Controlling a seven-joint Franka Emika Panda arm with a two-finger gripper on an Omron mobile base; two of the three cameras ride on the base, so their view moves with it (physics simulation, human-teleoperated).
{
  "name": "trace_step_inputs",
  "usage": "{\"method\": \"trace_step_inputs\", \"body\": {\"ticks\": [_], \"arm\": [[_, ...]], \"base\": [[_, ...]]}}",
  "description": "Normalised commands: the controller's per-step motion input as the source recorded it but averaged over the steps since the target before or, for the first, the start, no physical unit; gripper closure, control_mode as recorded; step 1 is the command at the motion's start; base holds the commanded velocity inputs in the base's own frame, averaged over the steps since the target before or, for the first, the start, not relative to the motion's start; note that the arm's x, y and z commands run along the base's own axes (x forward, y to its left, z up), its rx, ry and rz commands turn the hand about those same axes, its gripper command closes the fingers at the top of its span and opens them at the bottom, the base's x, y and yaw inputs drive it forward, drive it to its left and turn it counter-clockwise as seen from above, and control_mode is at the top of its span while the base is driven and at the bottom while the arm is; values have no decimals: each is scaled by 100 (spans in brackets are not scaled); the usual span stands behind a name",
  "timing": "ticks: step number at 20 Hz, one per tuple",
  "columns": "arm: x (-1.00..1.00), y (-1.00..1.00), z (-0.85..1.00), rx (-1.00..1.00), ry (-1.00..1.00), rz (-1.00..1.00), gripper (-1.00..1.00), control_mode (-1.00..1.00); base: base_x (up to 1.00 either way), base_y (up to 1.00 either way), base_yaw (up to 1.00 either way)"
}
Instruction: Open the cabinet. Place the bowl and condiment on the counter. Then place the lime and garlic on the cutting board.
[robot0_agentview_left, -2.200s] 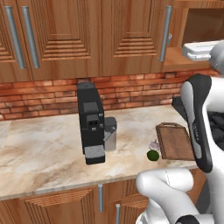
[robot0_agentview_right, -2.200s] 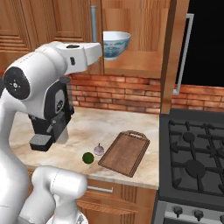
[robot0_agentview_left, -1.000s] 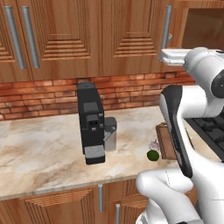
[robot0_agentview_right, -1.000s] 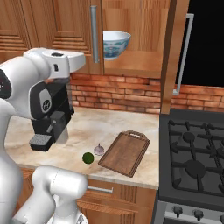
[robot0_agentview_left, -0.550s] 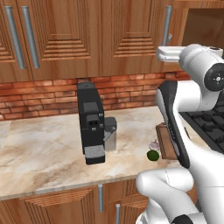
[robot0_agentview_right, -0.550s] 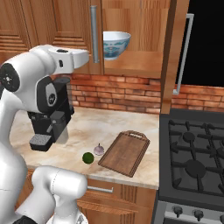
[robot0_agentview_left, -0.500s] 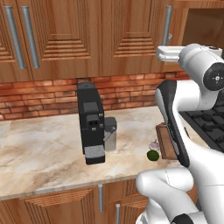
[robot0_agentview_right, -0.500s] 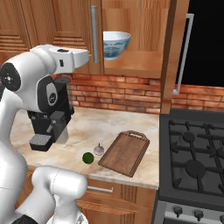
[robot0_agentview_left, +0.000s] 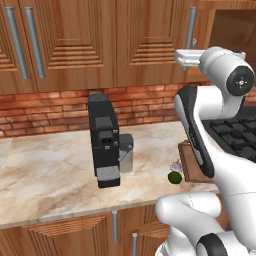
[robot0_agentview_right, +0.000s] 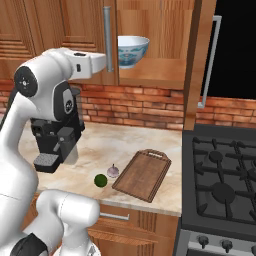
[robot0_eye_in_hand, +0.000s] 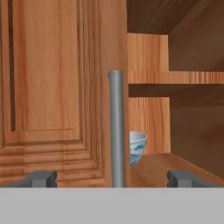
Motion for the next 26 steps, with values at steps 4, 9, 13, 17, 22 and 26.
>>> {"method": "trace_step_inputs", "body": {"ticks": [4, 9, 13, 17, 22, 26], "arm": [[31, -4, 0, 0, 0, 2, -100, -100], [31, -5, 0, 0, 0, 1, -100, -100], [31, -5, 0, 0, 0, 0, -100, -100], [34, -2, 0, 0, 0, 0, -100, -100], [36, 1, -2, 0, 0, 0, -100, -100], [46, 0, -5, 0, 0, 0, -100, -100]], "base": [[0, 0, 0], [0, 0, 0], [0, 0, 0], [0, 0, 0], [0, 0, 0], [0, 0, 0]]}}
